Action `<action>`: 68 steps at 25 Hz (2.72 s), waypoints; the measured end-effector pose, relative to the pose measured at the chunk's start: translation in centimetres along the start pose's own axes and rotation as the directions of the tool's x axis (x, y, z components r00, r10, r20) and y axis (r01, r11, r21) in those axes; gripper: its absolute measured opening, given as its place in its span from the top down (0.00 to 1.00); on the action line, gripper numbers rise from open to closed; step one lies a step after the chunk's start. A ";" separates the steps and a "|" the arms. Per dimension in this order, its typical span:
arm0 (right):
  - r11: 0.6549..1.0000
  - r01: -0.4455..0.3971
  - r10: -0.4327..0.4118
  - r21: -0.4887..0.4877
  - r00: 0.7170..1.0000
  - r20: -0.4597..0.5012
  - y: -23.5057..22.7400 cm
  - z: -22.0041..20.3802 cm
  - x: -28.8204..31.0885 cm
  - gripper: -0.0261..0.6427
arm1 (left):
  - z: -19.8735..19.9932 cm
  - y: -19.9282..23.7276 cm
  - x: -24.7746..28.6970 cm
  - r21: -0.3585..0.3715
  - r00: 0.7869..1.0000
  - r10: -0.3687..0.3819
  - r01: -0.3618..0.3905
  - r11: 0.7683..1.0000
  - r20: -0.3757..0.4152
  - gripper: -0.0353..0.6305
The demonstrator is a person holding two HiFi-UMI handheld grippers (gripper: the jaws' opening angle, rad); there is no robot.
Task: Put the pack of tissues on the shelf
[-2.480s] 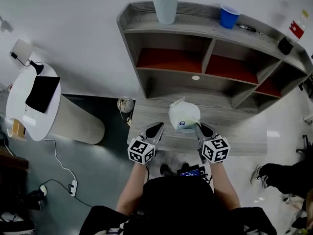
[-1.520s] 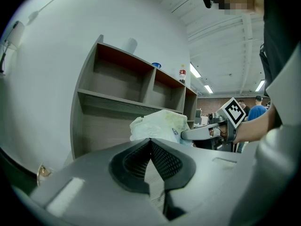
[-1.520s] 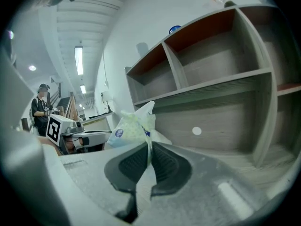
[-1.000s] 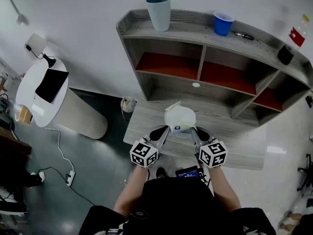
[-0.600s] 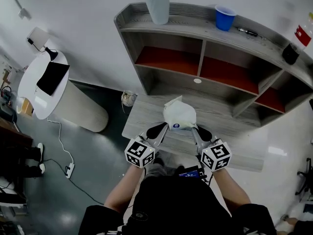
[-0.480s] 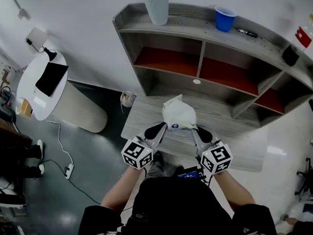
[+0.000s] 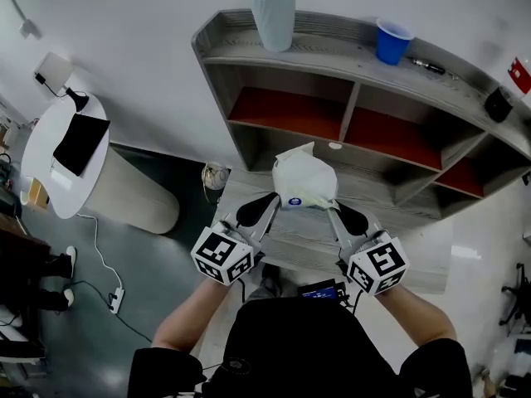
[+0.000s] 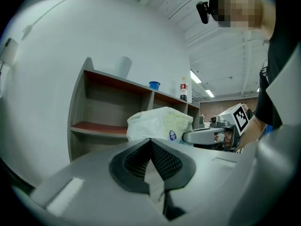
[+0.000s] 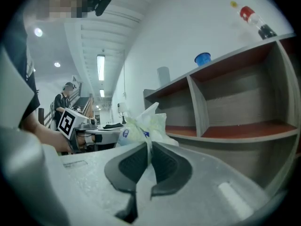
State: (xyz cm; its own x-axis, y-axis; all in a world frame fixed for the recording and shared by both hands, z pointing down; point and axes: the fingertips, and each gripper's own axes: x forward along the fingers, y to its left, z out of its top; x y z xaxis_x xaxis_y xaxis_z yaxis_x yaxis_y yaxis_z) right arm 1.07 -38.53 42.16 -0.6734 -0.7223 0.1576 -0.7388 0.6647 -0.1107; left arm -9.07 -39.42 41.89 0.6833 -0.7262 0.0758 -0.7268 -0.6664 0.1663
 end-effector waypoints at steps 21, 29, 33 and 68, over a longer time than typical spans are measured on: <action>0.994 0.105 -0.101 -0.030 0.989 0.109 -4.2 8.8 9.9 0.95 | 8.0 9.6 6.1 0.140 0.999 -0.024 0.018 0.990 0.042 0.94; 0.988 0.157 -0.157 0.005 0.984 0.087 -6.5 8.6 12.9 0.95 | 7.4 12.5 8.8 0.116 1.000 -0.012 0.011 0.993 0.015 0.94; 0.984 0.179 -0.180 0.016 0.981 0.070 -7.3 7.9 14.2 0.95 | 6.4 13.7 9.7 0.103 1.000 -0.008 0.009 0.995 -0.010 0.94; 0.974 0.227 -0.227 -0.001 0.974 -0.016 -9.3 5.3 17.5 0.72 | 3.7 16.9 12.1 0.023 0.995 0.038 -0.036 0.999 -0.097 0.94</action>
State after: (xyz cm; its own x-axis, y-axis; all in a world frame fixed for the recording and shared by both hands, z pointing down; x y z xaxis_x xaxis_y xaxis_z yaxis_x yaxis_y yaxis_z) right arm -3.97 -58.38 40.74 -0.4873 -0.8514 0.1939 -0.8726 0.4832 -0.0714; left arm -13.36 -60.10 42.02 0.6589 -0.7310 0.1773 -0.7521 -0.6438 0.1411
